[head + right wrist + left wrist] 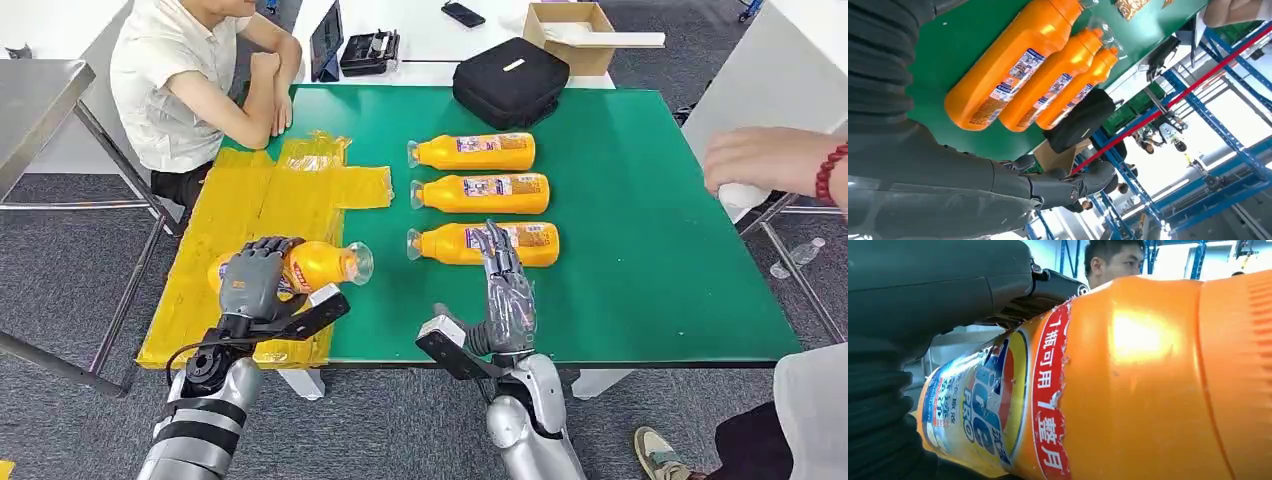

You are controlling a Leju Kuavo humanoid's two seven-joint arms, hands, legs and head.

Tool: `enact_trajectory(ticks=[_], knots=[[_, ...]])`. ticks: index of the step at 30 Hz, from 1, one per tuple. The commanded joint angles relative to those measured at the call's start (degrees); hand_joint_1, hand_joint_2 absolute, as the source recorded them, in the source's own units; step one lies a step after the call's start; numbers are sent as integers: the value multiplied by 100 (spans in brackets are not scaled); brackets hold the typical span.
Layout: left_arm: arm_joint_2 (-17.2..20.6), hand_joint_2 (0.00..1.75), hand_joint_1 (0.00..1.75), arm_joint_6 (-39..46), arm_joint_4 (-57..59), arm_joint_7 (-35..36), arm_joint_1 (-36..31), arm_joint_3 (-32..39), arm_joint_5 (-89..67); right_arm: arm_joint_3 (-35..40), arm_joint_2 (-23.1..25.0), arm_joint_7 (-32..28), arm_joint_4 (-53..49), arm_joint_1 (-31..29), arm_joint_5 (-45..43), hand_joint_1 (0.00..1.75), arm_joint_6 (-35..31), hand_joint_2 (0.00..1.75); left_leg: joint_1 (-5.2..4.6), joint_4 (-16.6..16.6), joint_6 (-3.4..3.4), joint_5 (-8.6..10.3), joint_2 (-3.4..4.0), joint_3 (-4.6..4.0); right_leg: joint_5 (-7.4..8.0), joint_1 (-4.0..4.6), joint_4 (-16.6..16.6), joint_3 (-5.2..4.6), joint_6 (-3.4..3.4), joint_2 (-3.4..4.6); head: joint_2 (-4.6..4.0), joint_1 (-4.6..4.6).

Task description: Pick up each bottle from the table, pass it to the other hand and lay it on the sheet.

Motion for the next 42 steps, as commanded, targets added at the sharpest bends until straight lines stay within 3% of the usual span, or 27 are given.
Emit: enact_trajectory(ticks=[1,6,7,8,10,11,18,20,22,23,24,25,28,42], knots=[[557,175,175,75,2294,68,-901,-507,-411,-15,-59,-189,680,-454,-235,0,56,175,3,-10,-8,0,4,24,0,4,-8,22,-13,2,0,0],[534,175,171,-12,3087,247,-1131,-583,-523,25,-72,-257,871,-499,-290,0,25,175,4,-7,-6,-1,6,21,-1,4,-5,19,-9,3,0,-2],[519,175,63,-30,3121,308,-1149,-568,-527,29,-68,-261,880,-503,-291,0,24,175,9,-12,-14,-6,12,45,-4,11,-9,40,-22,7,0,-2],[486,175,49,-232,3271,387,-1228,-517,-501,44,-62,-269,913,-518,-296,0,28,175,2,-8,-6,0,4,22,-1,3,-6,20,-10,1,0,-2],[491,175,49,-264,3291,404,-1242,-517,-510,46,-62,-270,921,-521,-296,0,30,175,7,-5,-8,-3,7,22,-2,7,-5,22,-11,4,0,0],[539,175,175,-488,3455,632,-1312,-620,-709,69,-52,-301,981,-558,-321,0,36,175,9,-4,-10,-6,9,28,-4,10,-5,28,-15,5,0,-2],[720,175,175,-701,3932,878,-1266,-810,-959,198,-1,-364,1101,-596,-425,0,72,175,0,-18,-10,-2,22,50,3,1,-10,46,-14,23,0,0],[698,175,164,-701,3953,886,-1238,-799,-949,210,0,-367,1124,-596,-422,0,77,175,7,-21,-19,-3,31,70,5,9,-14,64,-26,30,0,0],[622,175,134,-743,4026,921,-1223,-790,-949,228,-6,-387,1215,-622,-438,0,64,175,4,-20,-14,-2,29,80,6,5,-12,75,-19,29,0,0],[615,175,103,-718,4029,937,-1206,-807,-959,239,-11,-391,1204,-613,-439,0,63,175,10,-27,-23,2,40,84,13,12,-17,75,-33,37,0,0],[584,175,37,-703,4030,981,-1203,-743,-940,261,-26,-392,1166,-597,-441,0,66,175,2,-18,-13,-3,27,89,4,3,-10,81,-18,27,0,0],[579,175,19,-692,4030,1012,-1211,-774,-959,273,-34,-388,1141,-585,-445,0,73,175,7,-25,-18,1,38,93,12,9,-18,83,-26,36,0,0],[560,175,0,-846,4062,1066,-1279,-777,-959,298,-38,-381,1166,-596,-448,0,115,175,3,-18,-13,-2,16,105,1,4,-9,99,-18,16,0,0],[532,175,0,-1126,4169,1056,-1354,-797,-958,340,-103,-399,1419,-705,-445,0,102,175,2,-19,-12,-2,18,132,2,2,-10,123,-15,18,0,0]])
